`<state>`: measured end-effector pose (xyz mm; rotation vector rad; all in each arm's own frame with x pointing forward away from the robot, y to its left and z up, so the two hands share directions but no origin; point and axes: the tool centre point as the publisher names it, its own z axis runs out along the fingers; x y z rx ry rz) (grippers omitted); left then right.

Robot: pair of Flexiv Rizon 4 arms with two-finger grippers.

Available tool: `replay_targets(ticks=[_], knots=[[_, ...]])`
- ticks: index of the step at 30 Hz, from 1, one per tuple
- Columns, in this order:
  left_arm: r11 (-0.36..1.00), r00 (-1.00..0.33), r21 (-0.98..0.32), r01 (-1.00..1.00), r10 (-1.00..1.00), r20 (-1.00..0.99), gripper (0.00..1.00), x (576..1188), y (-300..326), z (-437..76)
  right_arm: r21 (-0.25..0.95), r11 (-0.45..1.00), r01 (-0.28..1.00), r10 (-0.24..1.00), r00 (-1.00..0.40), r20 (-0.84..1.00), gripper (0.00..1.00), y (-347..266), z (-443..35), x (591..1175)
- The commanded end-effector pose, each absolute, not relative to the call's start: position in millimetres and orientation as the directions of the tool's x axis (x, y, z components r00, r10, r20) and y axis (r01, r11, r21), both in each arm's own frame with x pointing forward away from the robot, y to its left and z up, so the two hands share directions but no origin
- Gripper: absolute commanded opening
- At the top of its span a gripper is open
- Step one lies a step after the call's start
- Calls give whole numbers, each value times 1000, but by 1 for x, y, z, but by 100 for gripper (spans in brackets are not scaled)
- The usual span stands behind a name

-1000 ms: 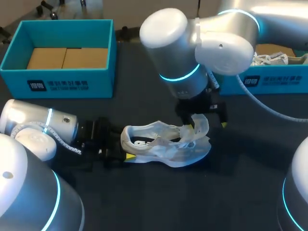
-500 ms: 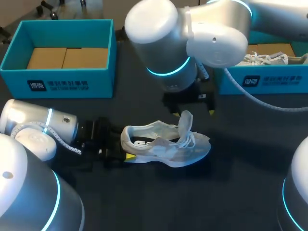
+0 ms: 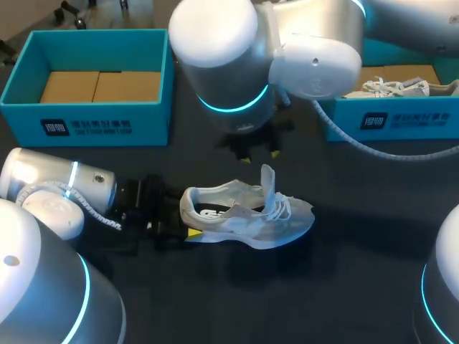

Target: Take the shoe out of the shoebox, open the shoe tongue, remove and reinsert the insole, then place the shoe into the shoebox

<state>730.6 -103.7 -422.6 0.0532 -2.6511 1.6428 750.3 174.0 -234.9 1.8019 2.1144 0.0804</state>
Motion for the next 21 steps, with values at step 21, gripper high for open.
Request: replay_targets(ticks=[21], knots=[[448, -999, -893, -41, -15, 38, 0, 731, -104, -423, 188, 701, 688, 712, -690, -131, 0, 232, -251, 739]])
